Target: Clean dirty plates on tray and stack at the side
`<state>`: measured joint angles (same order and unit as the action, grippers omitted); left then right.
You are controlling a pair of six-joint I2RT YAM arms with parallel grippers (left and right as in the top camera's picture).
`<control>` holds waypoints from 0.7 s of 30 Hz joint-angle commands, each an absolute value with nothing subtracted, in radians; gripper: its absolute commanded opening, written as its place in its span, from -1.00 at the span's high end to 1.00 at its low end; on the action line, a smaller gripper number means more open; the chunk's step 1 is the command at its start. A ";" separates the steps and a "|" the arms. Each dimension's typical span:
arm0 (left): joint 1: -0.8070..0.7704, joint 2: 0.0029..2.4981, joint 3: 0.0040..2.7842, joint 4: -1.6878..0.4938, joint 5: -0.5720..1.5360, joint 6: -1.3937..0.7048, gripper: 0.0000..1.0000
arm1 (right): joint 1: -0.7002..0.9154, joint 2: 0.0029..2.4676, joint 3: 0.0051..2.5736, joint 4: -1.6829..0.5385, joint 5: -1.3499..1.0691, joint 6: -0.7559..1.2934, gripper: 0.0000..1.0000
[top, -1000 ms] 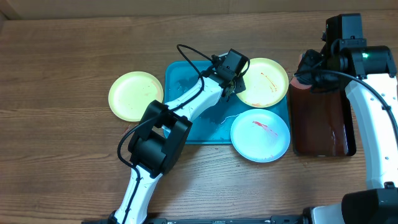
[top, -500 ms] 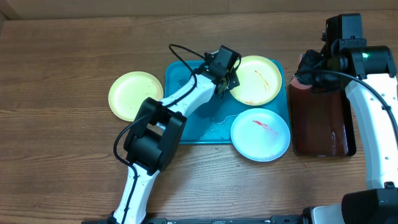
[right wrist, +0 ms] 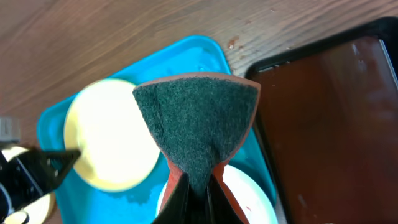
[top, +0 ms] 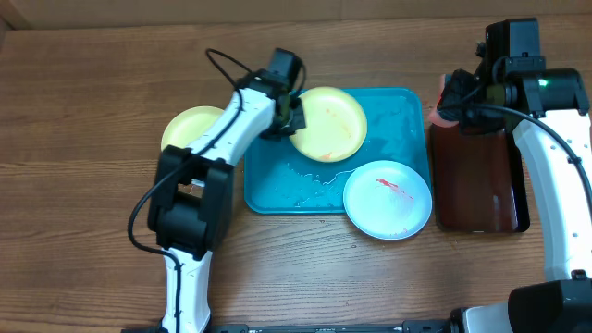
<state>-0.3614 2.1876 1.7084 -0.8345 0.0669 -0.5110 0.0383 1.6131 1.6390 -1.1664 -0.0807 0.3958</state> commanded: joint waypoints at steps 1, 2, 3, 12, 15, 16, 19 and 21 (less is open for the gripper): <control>-0.345 2.157 1.720 -0.911 0.141 -0.352 0.92 | 0.070 1.614 1.621 -1.137 -0.128 0.392 0.92; -0.340 2.158 1.720 -0.934 0.142 -0.325 0.92 | 0.084 1.628 1.620 -1.129 -0.130 0.392 0.92; -0.337 2.158 1.720 -0.953 0.145 -0.290 0.92 | 0.104 1.646 1.620 -1.119 -0.130 0.392 0.92; -0.334 2.158 1.719 -0.988 0.147 -0.206 0.30 | 0.231 1.776 1.620 -1.070 -0.137 0.400 0.92; -0.329 2.158 1.719 -1.010 0.148 -0.231 0.10 | 0.252 1.795 1.620 -1.060 -0.137 0.419 0.92; -0.326 2.158 1.719 -1.026 0.148 -0.258 0.10 | 0.256 1.796 1.620 -1.056 -0.137 0.419 0.93; -0.312 2.158 1.716 -1.079 0.168 -0.347 0.14 | 0.265 1.796 1.620 -1.046 -0.137 0.419 0.93; -0.307 2.158 1.701 -1.079 0.207 -0.371 0.22 | 0.270 1.796 1.620 -1.042 -0.137 0.419 0.93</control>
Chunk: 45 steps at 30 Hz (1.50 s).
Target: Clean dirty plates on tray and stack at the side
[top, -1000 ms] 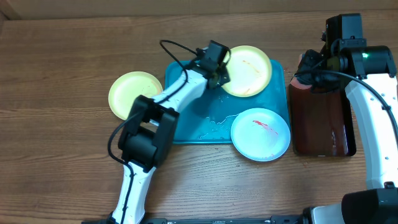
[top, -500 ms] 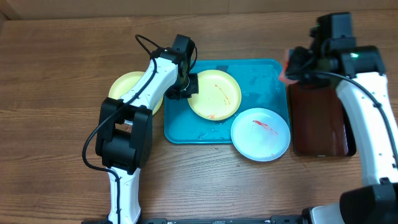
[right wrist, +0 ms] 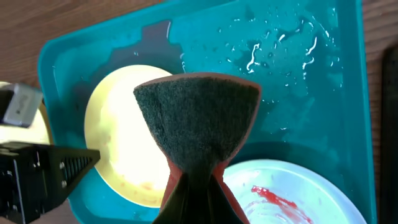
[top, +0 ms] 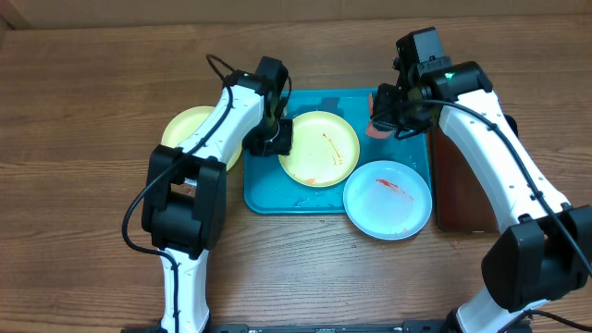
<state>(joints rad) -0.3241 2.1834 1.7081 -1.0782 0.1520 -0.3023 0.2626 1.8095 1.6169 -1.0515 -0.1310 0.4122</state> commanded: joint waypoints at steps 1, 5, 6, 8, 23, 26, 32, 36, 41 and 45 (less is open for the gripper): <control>-0.306 2.158 1.688 -1.066 0.219 -0.376 0.25 | 0.273 1.796 1.620 -1.039 -0.137 0.419 0.92; -0.308 2.158 1.625 -0.982 0.237 -0.395 0.24 | 0.286 1.796 1.620 -1.025 -0.137 0.418 0.93; -0.308 2.158 1.603 -0.949 0.238 -0.401 0.24 | 0.289 1.797 1.620 -1.024 -0.137 0.419 0.92; -0.308 2.158 1.563 -0.889 0.237 -0.401 0.22 | 0.297 1.797 1.620 -1.019 -0.136 0.418 0.92; -0.306 2.157 1.541 -0.786 0.149 -0.408 0.92 | 0.330 1.865 1.620 -0.989 -0.170 0.445 0.93; -0.306 2.157 1.553 -0.786 0.146 -0.408 0.92 | 0.356 1.918 1.620 -0.969 -0.171 0.445 0.93; -0.304 2.157 1.556 -0.785 0.147 -0.408 0.92 | 0.387 2.028 1.620 -0.933 -0.163 0.493 0.93; -0.287 2.157 1.556 -0.780 0.178 -0.408 0.92 | 0.387 2.101 1.620 -0.910 -0.167 0.498 0.93; -0.259 2.157 1.556 -0.781 0.240 -0.407 0.92 | 0.387 2.180 1.620 -0.904 -0.185 0.502 0.93; -0.235 2.157 1.556 -0.780 0.281 -0.404 0.92 | 0.398 2.220 1.620 -0.902 -0.244 0.501 0.92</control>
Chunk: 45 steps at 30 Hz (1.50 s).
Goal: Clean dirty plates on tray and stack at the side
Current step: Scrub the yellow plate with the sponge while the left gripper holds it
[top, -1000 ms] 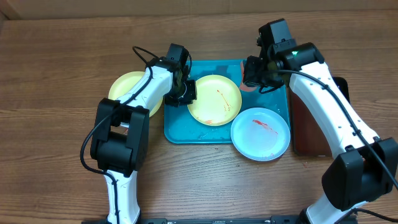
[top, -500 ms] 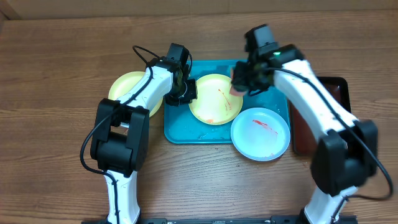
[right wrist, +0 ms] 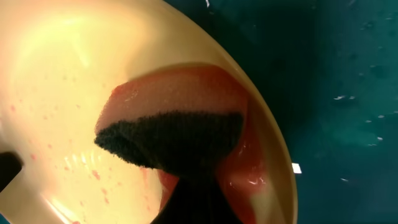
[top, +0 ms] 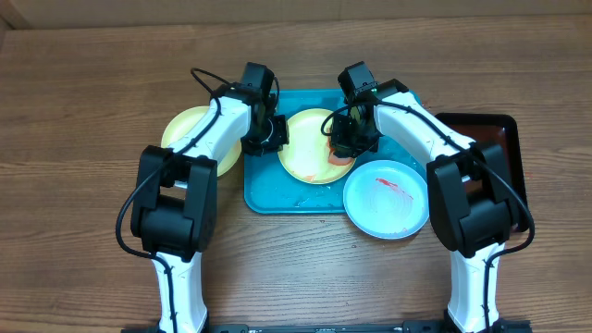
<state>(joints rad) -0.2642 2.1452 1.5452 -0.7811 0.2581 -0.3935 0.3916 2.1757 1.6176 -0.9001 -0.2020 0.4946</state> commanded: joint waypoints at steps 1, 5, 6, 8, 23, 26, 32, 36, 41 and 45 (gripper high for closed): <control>-0.229 2.157 1.556 -0.779 0.290 -0.404 0.92 | 0.406 2.228 1.620 -0.898 -0.255 0.501 0.92; -0.221 2.157 1.556 -0.776 0.308 -0.395 0.92 | 0.447 2.235 1.620 -0.855 -0.282 0.497 0.93; -0.221 2.157 1.556 -0.776 0.308 -0.395 0.92 | 0.458 2.235 1.620 -0.841 -0.283 0.497 0.93; -0.221 2.157 1.556 -0.776 0.308 -0.389 0.92 | 0.479 2.235 1.620 -0.816 -0.282 0.498 0.93; -0.223 2.157 1.556 -0.785 0.307 -0.381 0.92 | 0.469 2.235 1.621 -0.653 -0.025 0.490 0.93; -0.223 2.157 1.556 -0.785 0.304 -0.377 0.91 | 0.469 2.235 1.621 -0.652 0.058 0.480 0.93; -0.223 2.157 1.556 -0.787 0.304 -0.377 0.92 | 0.463 2.235 1.664 -0.674 0.078 0.459 0.93; -0.223 2.157 1.556 -0.792 0.304 -0.377 0.92 | 0.466 2.235 1.721 -0.719 0.116 0.413 0.93; -0.223 2.157 1.556 -0.791 0.304 -0.377 0.92 | 0.479 2.235 1.726 -0.734 0.057 0.411 0.93; -0.223 2.157 1.556 -0.791 0.304 -0.377 0.91 | 0.500 2.235 1.722 -0.735 0.005 0.392 0.93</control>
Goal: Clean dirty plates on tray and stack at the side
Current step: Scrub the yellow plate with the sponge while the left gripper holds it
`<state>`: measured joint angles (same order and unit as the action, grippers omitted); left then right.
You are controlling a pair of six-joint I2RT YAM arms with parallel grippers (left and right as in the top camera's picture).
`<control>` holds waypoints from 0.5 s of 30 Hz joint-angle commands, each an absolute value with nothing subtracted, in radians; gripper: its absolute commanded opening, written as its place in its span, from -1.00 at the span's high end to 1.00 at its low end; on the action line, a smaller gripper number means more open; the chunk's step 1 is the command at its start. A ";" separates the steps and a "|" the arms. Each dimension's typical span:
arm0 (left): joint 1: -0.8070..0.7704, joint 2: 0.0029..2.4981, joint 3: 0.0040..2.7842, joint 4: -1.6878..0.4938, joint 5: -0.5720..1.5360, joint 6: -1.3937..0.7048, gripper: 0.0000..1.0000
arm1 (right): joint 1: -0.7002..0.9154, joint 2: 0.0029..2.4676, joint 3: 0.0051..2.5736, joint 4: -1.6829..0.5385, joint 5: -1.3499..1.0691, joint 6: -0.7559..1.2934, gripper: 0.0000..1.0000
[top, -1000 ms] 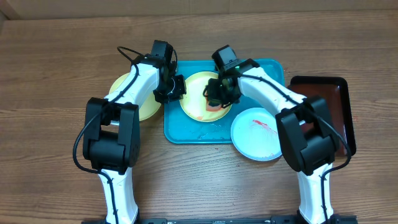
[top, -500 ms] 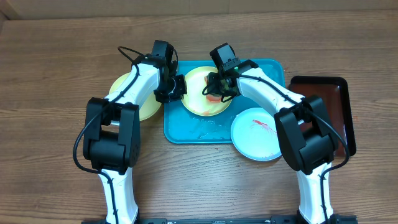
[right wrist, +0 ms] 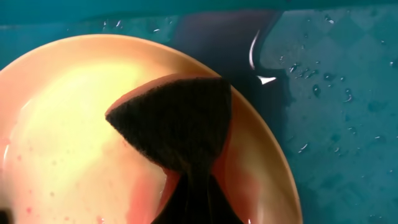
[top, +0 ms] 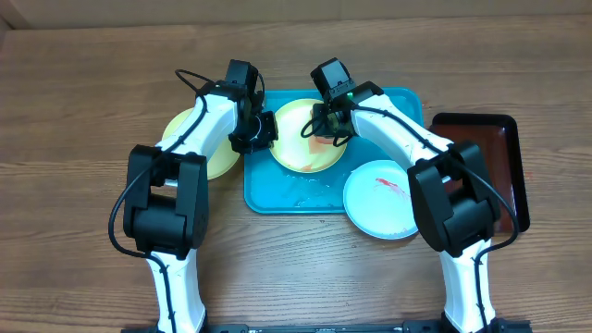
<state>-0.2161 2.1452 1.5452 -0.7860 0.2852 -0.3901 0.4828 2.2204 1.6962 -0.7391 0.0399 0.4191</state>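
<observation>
A yellow plate (top: 298, 148) lies in the teal tray (top: 388, 116), wet with pinkish smears (right wrist: 74, 155). My right gripper (top: 323, 127) is shut on a sponge (right wrist: 177, 121) with a dark scouring face and a red body. The sponge presses on the plate's far right part. My left gripper (top: 256, 130) grips that plate's left rim. A white plate (top: 381, 205) with a red streak overlaps the tray's front right corner. A second yellow plate (top: 188, 137) rests on the table left of the tray.
A dark brown tray (top: 495, 176) of liquid stands at the right. Water droplets (right wrist: 311, 74) lie on the teal tray floor. Both arms cross over the tray's back half.
The sponge has shifted from the plate's near right part to its far part. The plate and my left gripper sit slightly further left. The plate's surface looks more washed out.
My right gripper first held the sponge over the dark tray while my left held the yellow plate in the teal tray. Then the sponge hung above the tray's back right. Later it pressed on the streaked plate, and it is now at another spot there.
</observation>
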 commanded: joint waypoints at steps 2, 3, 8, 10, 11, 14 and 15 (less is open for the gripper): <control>-0.223 2.157 1.556 -0.792 0.304 -0.377 0.91 | 0.516 2.235 1.722 -0.736 -0.002 0.392 0.93; -0.223 2.157 1.556 -0.793 0.304 -0.376 0.92 | 0.524 2.235 1.722 -0.741 -0.002 0.392 0.93; -0.223 2.157 1.556 -0.800 0.305 -0.370 0.91 | 0.562 2.242 1.722 -0.783 -0.003 0.404 0.93; -0.223 2.157 1.556 -0.801 0.305 -0.370 0.92 | 0.578 2.243 1.722 -0.814 -0.006 0.404 0.93; -0.223 2.157 1.556 -0.801 0.305 -0.370 0.92 | 0.583 2.243 1.722 -0.829 -0.006 0.405 0.93; -0.223 2.157 1.556 -0.805 0.304 -0.370 0.92 | 0.588 2.243 1.723 -0.886 -0.024 0.426 0.93; -0.223 2.157 1.556 -0.805 0.304 -0.370 0.91 | 0.584 2.243 1.724 -0.901 -0.039 0.426 0.93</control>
<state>-0.2161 2.1452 1.5452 -0.8089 0.2848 -0.3855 0.5762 2.2208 1.7126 -0.8700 0.0208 0.4145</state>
